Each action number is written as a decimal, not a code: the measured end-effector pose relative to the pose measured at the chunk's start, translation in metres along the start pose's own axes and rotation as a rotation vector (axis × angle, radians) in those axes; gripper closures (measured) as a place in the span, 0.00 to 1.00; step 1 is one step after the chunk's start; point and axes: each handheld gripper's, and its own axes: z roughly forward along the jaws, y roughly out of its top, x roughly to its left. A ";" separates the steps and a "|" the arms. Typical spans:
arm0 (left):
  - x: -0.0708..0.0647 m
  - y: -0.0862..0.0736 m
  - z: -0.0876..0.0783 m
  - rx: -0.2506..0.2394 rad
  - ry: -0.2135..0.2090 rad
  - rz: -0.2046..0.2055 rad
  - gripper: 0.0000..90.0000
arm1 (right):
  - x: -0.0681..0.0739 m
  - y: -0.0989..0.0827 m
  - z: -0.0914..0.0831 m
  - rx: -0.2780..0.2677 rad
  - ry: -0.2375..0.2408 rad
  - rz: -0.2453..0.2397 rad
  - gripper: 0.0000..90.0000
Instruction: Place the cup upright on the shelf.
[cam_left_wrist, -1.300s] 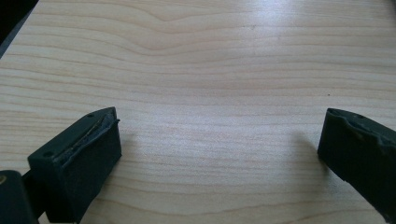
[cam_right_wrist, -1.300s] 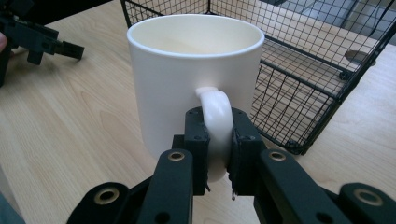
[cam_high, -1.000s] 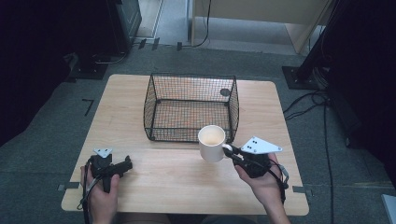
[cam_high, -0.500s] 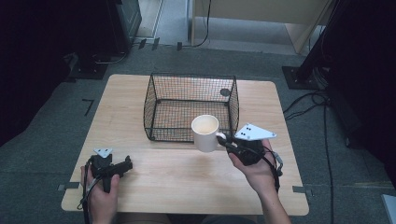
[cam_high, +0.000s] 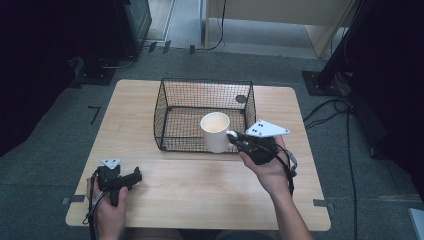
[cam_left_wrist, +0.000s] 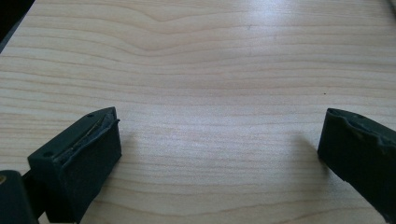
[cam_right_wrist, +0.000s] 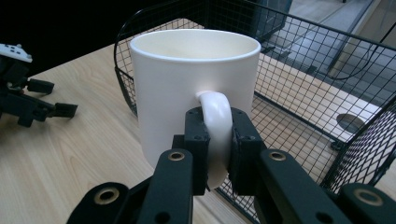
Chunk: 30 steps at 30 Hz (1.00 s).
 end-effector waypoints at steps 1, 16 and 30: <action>0.000 0.000 0.000 0.000 -0.001 -0.001 0.00 | -0.001 0.002 0.001 0.000 -0.003 0.000 0.90; -0.001 0.000 0.000 -0.003 -0.002 0.000 0.00 | -0.017 0.014 0.035 -0.001 -0.033 0.022 0.90; -0.001 0.000 0.000 0.000 -0.001 0.003 0.00 | -0.032 0.019 0.072 0.020 -0.072 0.047 0.90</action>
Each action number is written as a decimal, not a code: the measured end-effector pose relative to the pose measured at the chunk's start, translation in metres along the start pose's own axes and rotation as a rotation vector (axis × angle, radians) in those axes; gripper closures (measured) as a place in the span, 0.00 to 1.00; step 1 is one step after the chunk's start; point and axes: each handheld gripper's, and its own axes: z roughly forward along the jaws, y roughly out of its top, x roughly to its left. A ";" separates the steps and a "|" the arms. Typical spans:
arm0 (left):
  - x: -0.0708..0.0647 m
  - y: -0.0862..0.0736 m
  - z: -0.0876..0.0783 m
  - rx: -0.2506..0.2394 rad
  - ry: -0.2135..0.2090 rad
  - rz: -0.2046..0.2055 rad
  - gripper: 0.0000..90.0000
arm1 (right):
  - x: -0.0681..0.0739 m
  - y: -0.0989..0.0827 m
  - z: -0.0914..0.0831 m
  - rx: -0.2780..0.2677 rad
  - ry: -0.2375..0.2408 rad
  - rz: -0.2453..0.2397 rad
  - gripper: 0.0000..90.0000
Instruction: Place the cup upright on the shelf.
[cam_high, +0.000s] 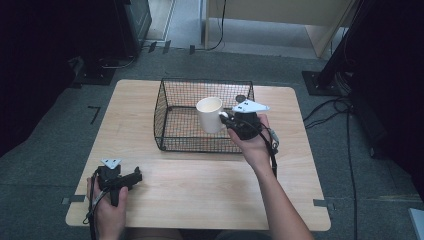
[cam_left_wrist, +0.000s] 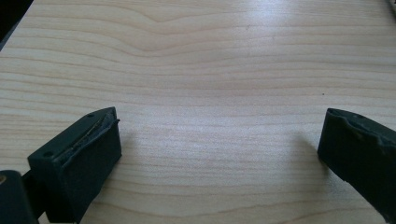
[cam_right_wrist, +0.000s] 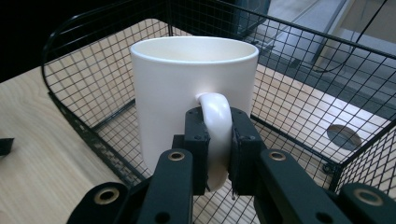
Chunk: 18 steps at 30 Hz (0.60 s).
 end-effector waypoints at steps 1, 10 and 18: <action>0.000 0.000 0.000 0.000 0.000 0.000 0.00 | -0.002 0.000 0.003 0.002 -0.001 0.006 0.90; 0.000 0.000 0.000 0.001 -0.001 0.003 0.00 | -0.014 0.003 0.030 0.012 -0.018 0.020 0.90; 0.000 0.000 0.000 0.002 -0.001 0.004 0.00 | -0.021 0.009 0.048 0.029 -0.012 0.014 0.90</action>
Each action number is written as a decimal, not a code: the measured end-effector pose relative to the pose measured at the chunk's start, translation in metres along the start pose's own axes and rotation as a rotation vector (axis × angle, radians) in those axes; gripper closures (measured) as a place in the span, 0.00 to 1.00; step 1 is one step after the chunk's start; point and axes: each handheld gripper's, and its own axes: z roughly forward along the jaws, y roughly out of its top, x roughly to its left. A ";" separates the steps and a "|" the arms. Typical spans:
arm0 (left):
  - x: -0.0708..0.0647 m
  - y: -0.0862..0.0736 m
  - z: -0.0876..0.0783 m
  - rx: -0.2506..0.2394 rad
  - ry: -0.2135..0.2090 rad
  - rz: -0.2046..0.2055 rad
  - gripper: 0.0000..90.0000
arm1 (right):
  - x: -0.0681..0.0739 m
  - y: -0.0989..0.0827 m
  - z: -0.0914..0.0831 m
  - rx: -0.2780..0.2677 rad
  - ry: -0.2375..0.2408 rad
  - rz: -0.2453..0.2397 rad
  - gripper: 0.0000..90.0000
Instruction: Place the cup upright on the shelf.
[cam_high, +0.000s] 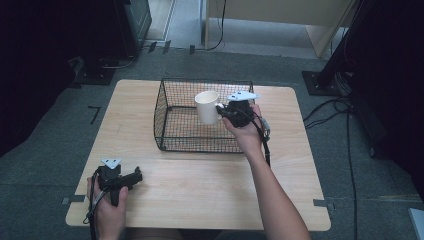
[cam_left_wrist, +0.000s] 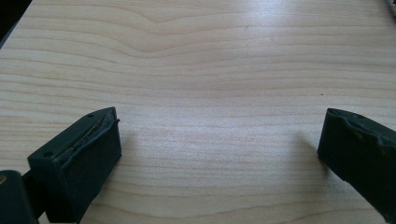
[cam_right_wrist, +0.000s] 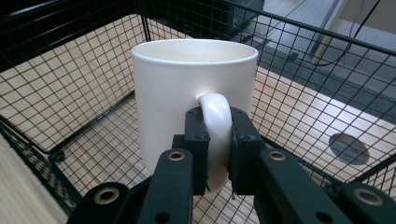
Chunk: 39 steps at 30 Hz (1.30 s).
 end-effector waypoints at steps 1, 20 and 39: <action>0.000 0.000 0.000 0.000 0.000 0.001 0.00 | -0.001 0.001 0.003 0.003 0.003 0.000 0.90; 0.000 0.000 0.000 -0.001 -0.002 0.000 0.00 | -0.005 0.005 0.057 0.103 0.048 -0.049 0.90; 0.000 0.000 0.000 -0.001 -0.002 0.000 0.00 | -0.010 0.001 0.065 0.260 0.064 -0.114 0.88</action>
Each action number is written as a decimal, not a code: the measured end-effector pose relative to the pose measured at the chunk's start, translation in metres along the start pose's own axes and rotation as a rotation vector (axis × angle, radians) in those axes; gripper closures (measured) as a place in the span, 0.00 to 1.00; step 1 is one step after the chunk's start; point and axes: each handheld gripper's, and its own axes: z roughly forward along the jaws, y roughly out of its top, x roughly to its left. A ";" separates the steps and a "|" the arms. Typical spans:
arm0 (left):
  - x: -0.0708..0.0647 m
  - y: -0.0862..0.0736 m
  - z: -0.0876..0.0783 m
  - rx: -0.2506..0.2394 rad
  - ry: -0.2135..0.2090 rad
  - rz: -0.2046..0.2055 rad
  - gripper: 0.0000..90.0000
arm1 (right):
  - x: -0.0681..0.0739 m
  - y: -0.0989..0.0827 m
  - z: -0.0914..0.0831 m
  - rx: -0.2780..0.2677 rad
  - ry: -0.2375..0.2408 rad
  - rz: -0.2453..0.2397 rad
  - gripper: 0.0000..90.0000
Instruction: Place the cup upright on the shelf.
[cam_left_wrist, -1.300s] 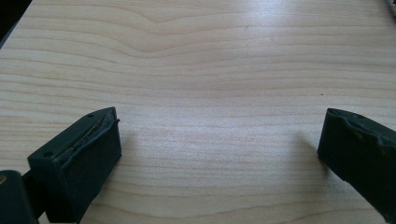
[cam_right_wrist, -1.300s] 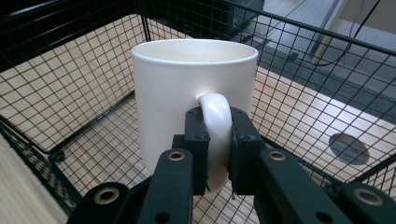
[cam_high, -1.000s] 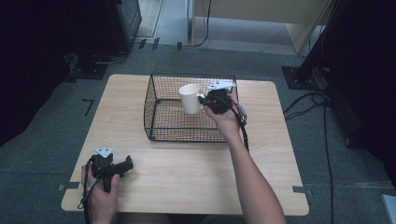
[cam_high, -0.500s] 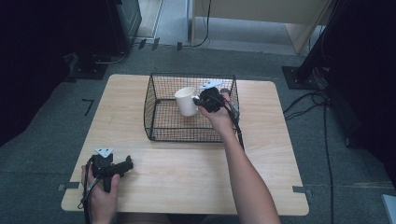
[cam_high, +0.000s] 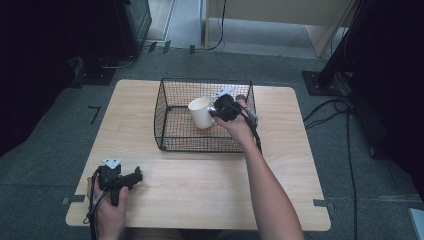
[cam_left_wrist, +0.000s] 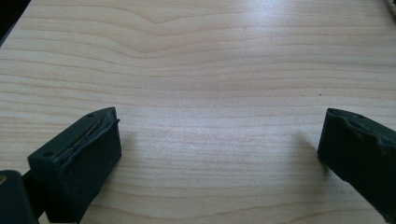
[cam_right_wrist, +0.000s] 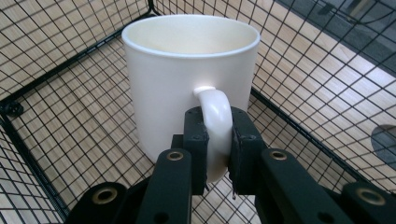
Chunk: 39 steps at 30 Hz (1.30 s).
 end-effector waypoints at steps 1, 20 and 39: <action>0.000 0.000 0.000 0.000 0.000 0.000 0.00 | 0.000 0.000 0.000 0.004 0.003 0.000 0.87; 0.000 0.000 0.000 0.000 0.000 0.000 0.00 | 0.000 0.000 -0.004 -0.033 0.043 0.054 0.67; 0.000 0.000 0.000 0.000 0.000 0.000 0.00 | 0.015 0.001 -0.048 -0.117 0.018 0.132 0.13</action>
